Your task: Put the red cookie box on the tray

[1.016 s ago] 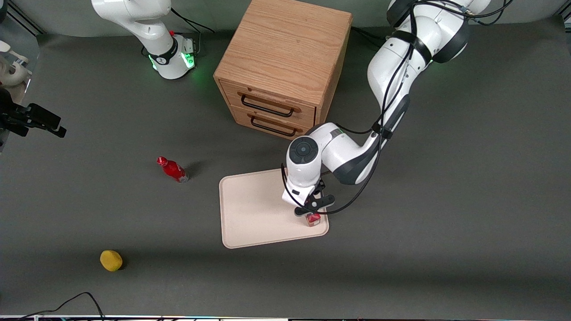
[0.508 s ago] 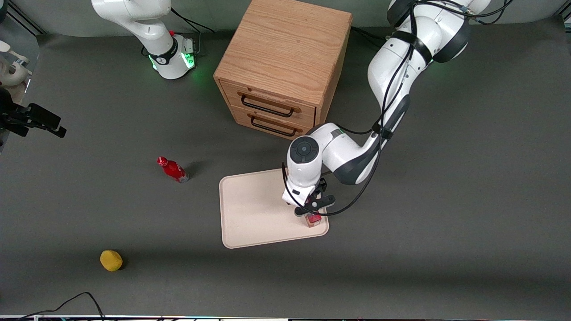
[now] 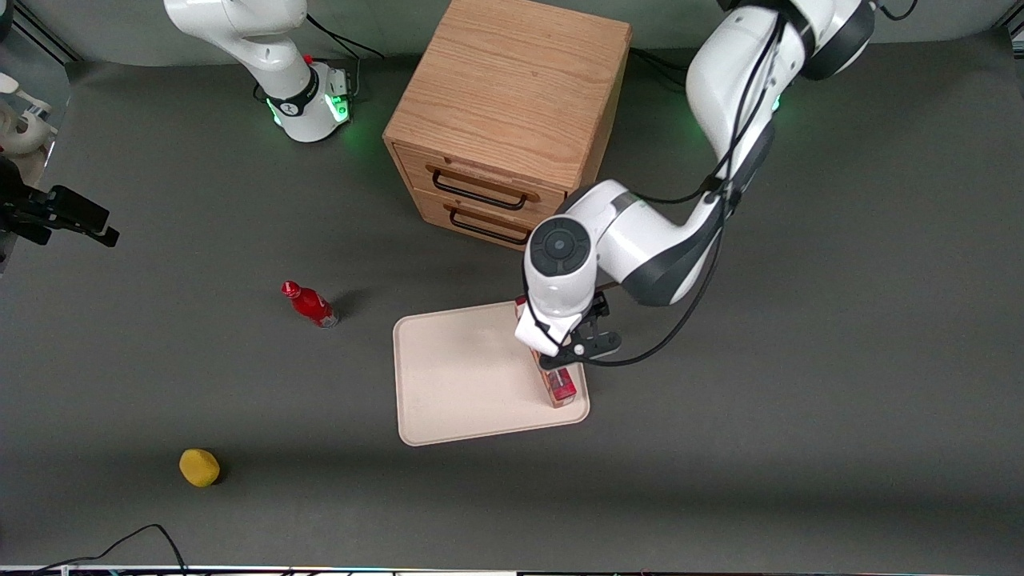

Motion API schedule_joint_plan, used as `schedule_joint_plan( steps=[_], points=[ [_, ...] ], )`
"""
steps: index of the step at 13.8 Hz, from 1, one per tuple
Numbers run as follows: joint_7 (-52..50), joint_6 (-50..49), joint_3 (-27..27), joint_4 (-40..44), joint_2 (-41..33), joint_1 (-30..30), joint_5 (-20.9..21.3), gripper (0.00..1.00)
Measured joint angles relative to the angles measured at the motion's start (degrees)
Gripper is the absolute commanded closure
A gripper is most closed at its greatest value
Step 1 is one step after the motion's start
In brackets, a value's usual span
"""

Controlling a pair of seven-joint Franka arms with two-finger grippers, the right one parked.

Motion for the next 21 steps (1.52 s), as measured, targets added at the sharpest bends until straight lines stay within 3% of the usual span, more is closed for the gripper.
schedule_joint_plan(
  steps=[6,9,14,16,21],
  points=[
    [25.0,-7.6,0.0,-18.3,-19.8,12.7,-9.6,0.0],
    [34.4,-15.3,2.3,-22.6,-27.5,16.9,-10.3,0.0],
    [55.7,-16.7,18.9,-28.5,-37.9,17.5,-12.5,0.0],
    [59.8,-16.8,23.5,-29.3,-40.5,18.0,-11.7,0.0],
    [60.3,-16.8,24.5,-29.6,-43.3,17.8,-9.4,0.0]
  ],
)
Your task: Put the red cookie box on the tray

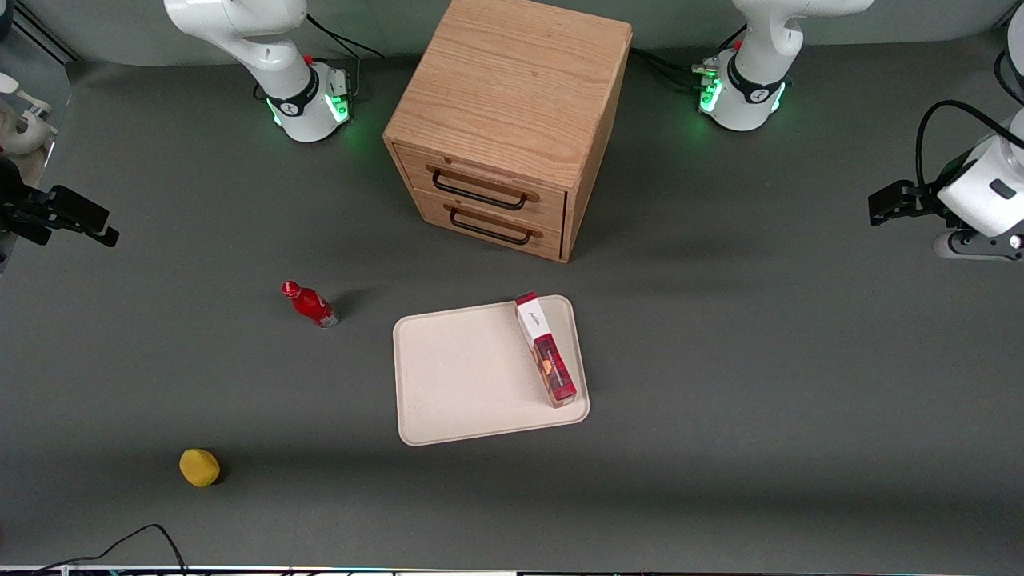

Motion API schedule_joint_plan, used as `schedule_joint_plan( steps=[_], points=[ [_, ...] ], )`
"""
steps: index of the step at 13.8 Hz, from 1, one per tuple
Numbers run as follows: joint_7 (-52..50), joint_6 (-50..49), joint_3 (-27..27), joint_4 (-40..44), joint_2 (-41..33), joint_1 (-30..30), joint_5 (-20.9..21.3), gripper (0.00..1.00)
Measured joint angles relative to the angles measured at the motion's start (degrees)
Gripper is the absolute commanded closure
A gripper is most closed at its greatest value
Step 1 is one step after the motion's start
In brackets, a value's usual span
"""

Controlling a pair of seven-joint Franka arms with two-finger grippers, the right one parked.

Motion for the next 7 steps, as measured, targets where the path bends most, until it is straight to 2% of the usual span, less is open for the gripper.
schedule_joint_plan(
  steps=[7],
  points=[
    [0.2,0.0,1.1,0.0,-0.1,-0.1,-1.6,0.0]
  ],
)
